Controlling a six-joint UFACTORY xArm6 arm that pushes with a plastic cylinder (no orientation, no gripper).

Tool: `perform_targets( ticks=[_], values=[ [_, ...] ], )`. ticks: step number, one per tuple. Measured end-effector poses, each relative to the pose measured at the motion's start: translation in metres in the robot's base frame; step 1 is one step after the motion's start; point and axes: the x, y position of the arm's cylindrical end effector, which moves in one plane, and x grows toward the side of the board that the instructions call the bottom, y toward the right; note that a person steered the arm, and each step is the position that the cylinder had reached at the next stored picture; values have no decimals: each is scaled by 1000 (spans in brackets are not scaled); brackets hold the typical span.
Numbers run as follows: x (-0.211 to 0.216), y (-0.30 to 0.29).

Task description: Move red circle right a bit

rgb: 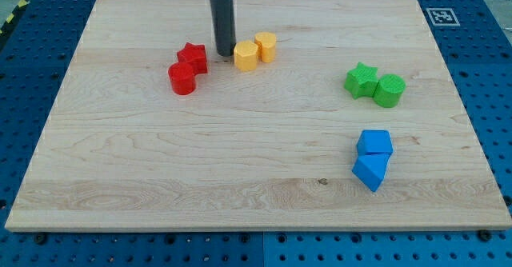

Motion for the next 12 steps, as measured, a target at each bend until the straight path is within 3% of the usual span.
perform_targets(
  ticks=[1, 3, 5, 7, 8, 9, 11, 12],
  values=[
    [8, 41],
    [66, 48],
    [76, 20],
    [125, -40],
    [123, -106],
    [96, -130],
    [54, -127],
    [55, -108]
  ],
)
